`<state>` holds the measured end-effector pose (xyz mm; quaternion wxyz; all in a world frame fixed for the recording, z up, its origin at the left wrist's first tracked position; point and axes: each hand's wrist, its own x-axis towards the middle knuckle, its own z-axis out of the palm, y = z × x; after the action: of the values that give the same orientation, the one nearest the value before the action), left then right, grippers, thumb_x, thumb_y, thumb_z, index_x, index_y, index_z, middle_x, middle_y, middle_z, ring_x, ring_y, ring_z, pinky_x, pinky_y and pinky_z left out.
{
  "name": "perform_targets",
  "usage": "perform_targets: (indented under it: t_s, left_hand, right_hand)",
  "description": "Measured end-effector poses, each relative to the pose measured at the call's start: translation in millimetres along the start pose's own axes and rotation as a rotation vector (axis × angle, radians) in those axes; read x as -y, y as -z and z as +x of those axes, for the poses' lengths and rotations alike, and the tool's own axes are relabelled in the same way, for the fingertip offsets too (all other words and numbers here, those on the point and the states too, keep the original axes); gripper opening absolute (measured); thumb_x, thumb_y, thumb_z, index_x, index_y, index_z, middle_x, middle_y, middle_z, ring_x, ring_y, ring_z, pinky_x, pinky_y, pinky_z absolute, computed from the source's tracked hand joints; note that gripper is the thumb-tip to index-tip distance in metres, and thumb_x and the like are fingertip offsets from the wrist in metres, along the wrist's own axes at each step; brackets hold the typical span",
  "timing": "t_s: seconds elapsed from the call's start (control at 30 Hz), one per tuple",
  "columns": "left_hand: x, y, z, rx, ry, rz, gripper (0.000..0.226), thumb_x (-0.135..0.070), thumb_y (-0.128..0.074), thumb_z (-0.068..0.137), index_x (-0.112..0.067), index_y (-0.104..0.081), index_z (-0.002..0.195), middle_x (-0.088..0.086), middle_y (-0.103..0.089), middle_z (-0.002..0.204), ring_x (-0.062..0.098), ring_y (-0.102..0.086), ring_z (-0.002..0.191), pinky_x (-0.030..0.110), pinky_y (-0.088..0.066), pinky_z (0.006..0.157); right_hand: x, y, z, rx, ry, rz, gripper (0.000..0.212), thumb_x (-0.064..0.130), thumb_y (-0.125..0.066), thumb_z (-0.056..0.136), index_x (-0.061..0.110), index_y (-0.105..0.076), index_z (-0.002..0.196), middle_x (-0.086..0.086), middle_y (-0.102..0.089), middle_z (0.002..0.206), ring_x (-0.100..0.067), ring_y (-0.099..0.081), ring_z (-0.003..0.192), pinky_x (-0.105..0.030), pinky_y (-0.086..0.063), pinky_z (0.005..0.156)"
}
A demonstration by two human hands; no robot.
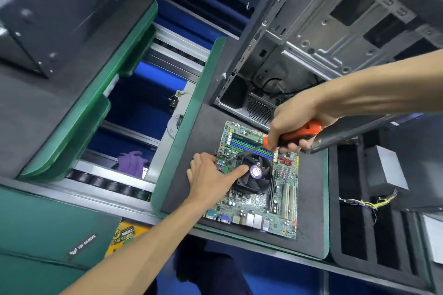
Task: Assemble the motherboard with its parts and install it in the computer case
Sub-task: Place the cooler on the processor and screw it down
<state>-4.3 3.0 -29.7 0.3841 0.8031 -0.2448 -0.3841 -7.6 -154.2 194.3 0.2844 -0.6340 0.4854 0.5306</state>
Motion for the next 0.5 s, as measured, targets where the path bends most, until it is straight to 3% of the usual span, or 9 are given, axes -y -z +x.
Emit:
perform_targets:
  t_s: [0.07, 0.13, 0.2, 0.27, 0.33, 0.4, 0.5]
  left_hand:
    - [0.0, -0.4, 0.6, -0.001, 0.001, 0.007, 0.087, -0.09, -0.058, 0.059, -0.022, -0.045, 0.112, -0.007, -0.039, 0.11, 0.012, -0.035, 0.107, 0.03, -0.027, 0.097]
    - [-0.3, -0.6, 0.4, -0.004, 0.003, 0.015, 0.089, -0.092, -0.057, 0.057, -0.022, -0.045, 0.112, -0.008, -0.039, 0.11, 0.012, -0.037, 0.107, 0.032, -0.029, 0.098]
    - [-0.8, -1.5, 0.2, -0.012, 0.005, 0.014, 0.089, -0.092, -0.055, 0.056, -0.023, -0.045, 0.111, -0.008, -0.04, 0.109, 0.012, -0.037, 0.107, 0.032, -0.029, 0.097]
    - [-0.7, -2.2, 0.3, -0.018, 0.002, 0.018, 0.088, -0.092, -0.056, 0.057, -0.023, -0.045, 0.11, -0.008, -0.04, 0.108, 0.012, -0.037, 0.107, 0.03, -0.029, 0.095]
    - [-0.1, -2.8, 0.5, -0.021, 0.004, 0.018, 0.085, -0.091, -0.057, 0.059, -0.024, -0.045, 0.109, -0.009, -0.039, 0.108, 0.012, -0.037, 0.106, 0.03, -0.028, 0.094]
    - [0.0, -2.5, 0.6, -0.021, 0.004, 0.013, 0.082, -0.09, -0.057, 0.059, -0.025, -0.042, 0.107, -0.009, -0.038, 0.107, 0.011, -0.036, 0.106, 0.03, -0.027, 0.095]
    - [0.8, -2.3, 0.3, -0.006, 0.017, 0.006, 0.083, -0.092, -0.054, 0.056, -0.026, -0.041, 0.105, -0.01, -0.037, 0.105, 0.011, -0.035, 0.104, 0.031, -0.028, 0.095]
  right_hand:
    - [-4.3, -7.2, -8.1, -0.259, 0.152, -0.593, 0.034, 0.031, -0.05, 0.104, 0.007, -0.062, 0.083, -0.003, -0.068, 0.063, -0.023, -0.065, 0.055, -0.029, -0.054, 0.051]
    - [-7.2, -18.1, -14.8, -0.55, 0.307, -1.242, 0.04, 0.04, -0.038, 0.104, 0.012, -0.061, 0.087, -0.005, -0.07, 0.08, -0.032, -0.067, 0.072, -0.034, -0.053, 0.066]
    - [-8.9, -29.7, -16.5, -0.61, 0.439, -1.426, 0.027, 0.03, -0.041, 0.101, 0.016, -0.053, 0.082, -0.004, -0.06, 0.074, -0.034, -0.055, 0.064, -0.035, -0.048, 0.064]
    - [-6.3, -35.0, -16.2, -0.563, 0.421, -1.368, 0.022, 0.023, -0.046, 0.096, 0.016, -0.046, 0.074, -0.002, -0.043, 0.063, -0.028, -0.043, 0.054, -0.035, -0.045, 0.06]
    - [-3.7, -35.6, -13.9, -0.536, 0.363, -1.155, 0.031, 0.024, -0.046, 0.097, 0.013, -0.046, 0.068, -0.003, -0.046, 0.061, -0.022, -0.045, 0.049, -0.033, -0.049, 0.059]
    - [1.4, -33.6, -11.1, -0.431, 0.266, -0.795, 0.035, 0.021, -0.045, 0.097, 0.01, -0.053, 0.065, -0.004, -0.056, 0.054, -0.019, -0.051, 0.042, -0.027, -0.05, 0.05]
    - [5.2, -28.8, -1.0, -0.178, 0.065, -0.222, 0.034, 0.014, -0.044, 0.099, 0.007, -0.056, 0.067, 0.002, -0.044, 0.041, -0.012, -0.036, 0.03, -0.016, -0.029, 0.034]
